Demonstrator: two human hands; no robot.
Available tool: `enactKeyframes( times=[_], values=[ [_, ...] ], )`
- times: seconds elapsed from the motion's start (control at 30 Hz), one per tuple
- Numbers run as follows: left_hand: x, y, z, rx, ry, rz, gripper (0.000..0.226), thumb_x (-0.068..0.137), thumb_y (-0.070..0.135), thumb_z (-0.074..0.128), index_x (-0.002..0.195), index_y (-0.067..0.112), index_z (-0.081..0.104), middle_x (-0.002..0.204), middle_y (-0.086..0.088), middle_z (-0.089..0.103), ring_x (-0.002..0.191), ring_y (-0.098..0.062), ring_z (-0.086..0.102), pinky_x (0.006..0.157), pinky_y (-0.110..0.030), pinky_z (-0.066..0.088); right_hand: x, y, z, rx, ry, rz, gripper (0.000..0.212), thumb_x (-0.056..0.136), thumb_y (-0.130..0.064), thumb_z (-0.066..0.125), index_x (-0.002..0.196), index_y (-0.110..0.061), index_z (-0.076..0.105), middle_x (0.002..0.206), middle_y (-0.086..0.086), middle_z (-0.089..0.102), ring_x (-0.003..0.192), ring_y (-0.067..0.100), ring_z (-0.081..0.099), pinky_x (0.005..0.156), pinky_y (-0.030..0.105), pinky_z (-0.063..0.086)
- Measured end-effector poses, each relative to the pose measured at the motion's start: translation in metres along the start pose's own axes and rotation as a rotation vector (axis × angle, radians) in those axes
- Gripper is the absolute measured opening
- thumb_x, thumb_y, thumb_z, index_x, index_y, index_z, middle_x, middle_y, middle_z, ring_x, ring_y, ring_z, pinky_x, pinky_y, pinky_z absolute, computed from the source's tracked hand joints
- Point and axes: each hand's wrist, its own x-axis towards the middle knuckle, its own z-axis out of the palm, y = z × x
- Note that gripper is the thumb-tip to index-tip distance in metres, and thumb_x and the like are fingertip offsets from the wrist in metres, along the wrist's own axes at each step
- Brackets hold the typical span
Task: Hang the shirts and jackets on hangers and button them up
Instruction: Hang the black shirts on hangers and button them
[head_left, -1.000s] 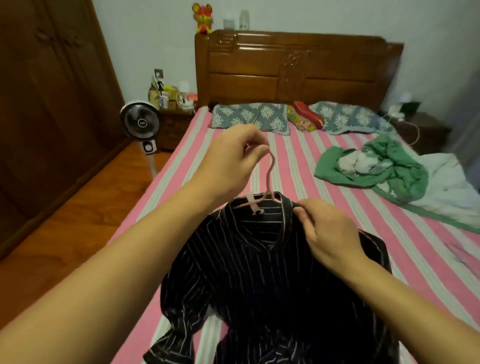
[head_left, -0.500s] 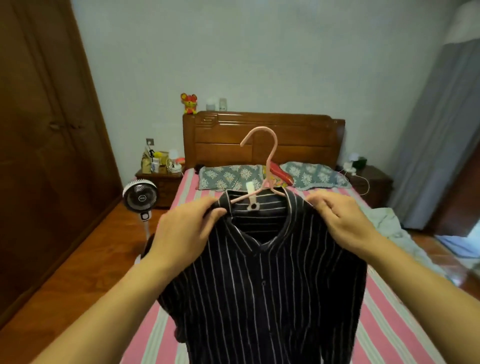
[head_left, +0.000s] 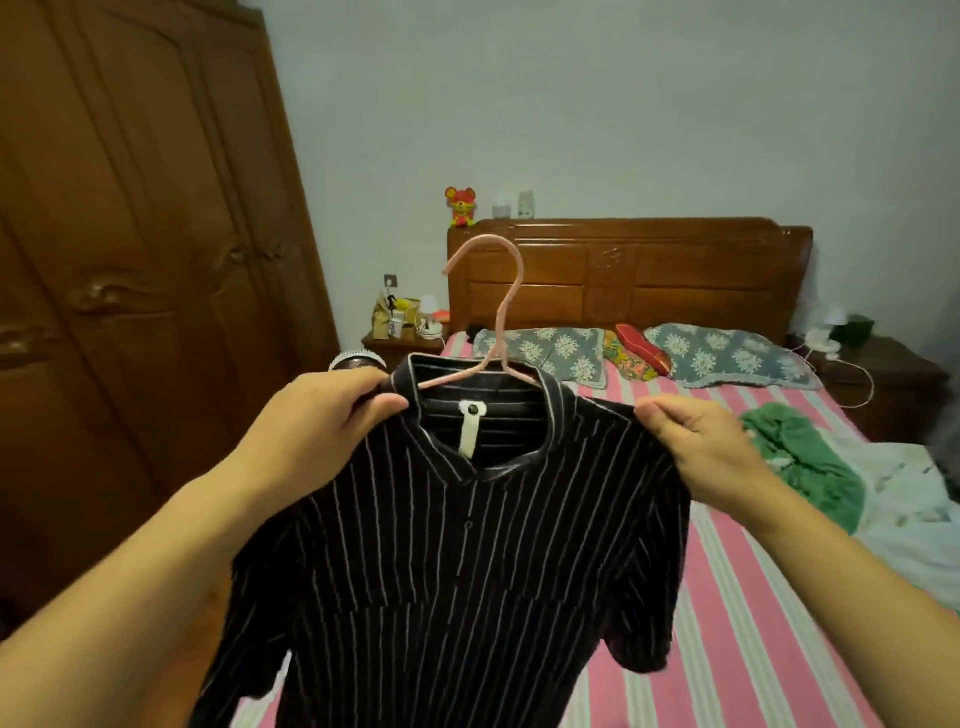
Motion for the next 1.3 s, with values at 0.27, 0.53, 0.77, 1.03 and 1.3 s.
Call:
enactKeyframes(
  times=[0.27, 0.53, 0.77, 1.03, 1.3],
  values=[
    [-0.029, 0.03, 0.0, 0.189, 0.169, -0.195, 0.037, 0.096, 0.059, 0.044, 0.091, 0.029, 0.065, 0.075, 0.012, 0.066, 0.064, -0.01, 0.061, 0.055, -0.038, 0.05, 0.059, 0.06, -0.01, 0.125, -0.025, 0.173, 0.034, 0.103, -0.047, 0.044, 0.104, -0.019, 0.062, 0.099, -0.002, 0.07, 0.094, 0.02, 0.067, 0.09, 0.043, 0.051],
    [-0.097, 0.014, -0.036, 0.442, 0.211, -0.455, 0.038, 0.095, 0.058, 0.047, 0.091, 0.028, 0.069, 0.072, 0.007, 0.069, 0.064, -0.021, 0.064, 0.056, -0.038, 0.051, 0.03, 0.073, 0.092, 0.247, -0.081, 0.144, 0.02, 0.102, -0.014, 0.054, 0.105, -0.033, 0.062, 0.096, -0.003, 0.069, 0.092, 0.02, 0.067, 0.085, 0.043, 0.055],
    [-0.156, 0.026, -0.073, 0.318, 0.084, -0.309, 0.037, 0.097, 0.045, 0.053, 0.089, 0.016, 0.074, 0.074, 0.007, 0.07, 0.065, -0.014, 0.066, 0.056, -0.04, 0.051, 0.083, 0.032, 0.149, -0.221, -0.271, 0.177, 0.024, 0.104, -0.019, 0.046, 0.098, -0.012, 0.068, 0.104, 0.009, 0.069, 0.098, 0.031, 0.06, 0.078, 0.039, 0.046],
    [-0.221, -0.006, -0.131, 0.342, 0.255, -0.589, 0.034, 0.094, 0.055, 0.061, 0.094, 0.024, 0.076, 0.078, 0.011, 0.073, 0.058, 0.0, 0.06, 0.049, -0.027, 0.043, 0.011, -0.116, 0.238, 0.007, -0.666, -0.6, 0.028, 0.105, -0.035, 0.045, 0.128, -0.028, 0.059, 0.115, -0.017, 0.063, 0.104, -0.001, 0.056, 0.088, 0.021, 0.046],
    [-0.35, -0.052, -0.215, 0.535, 0.32, -0.811, 0.033, 0.104, 0.048, 0.046, 0.134, 0.035, 0.053, 0.126, 0.008, 0.062, 0.103, -0.019, 0.064, 0.08, -0.039, 0.055, 0.033, -0.203, 0.33, 0.03, -0.278, -0.82, 0.015, 0.103, -0.029, 0.045, 0.097, -0.017, 0.051, 0.067, -0.001, 0.058, 0.055, 0.022, 0.053, 0.048, 0.038, 0.04]
  ],
)
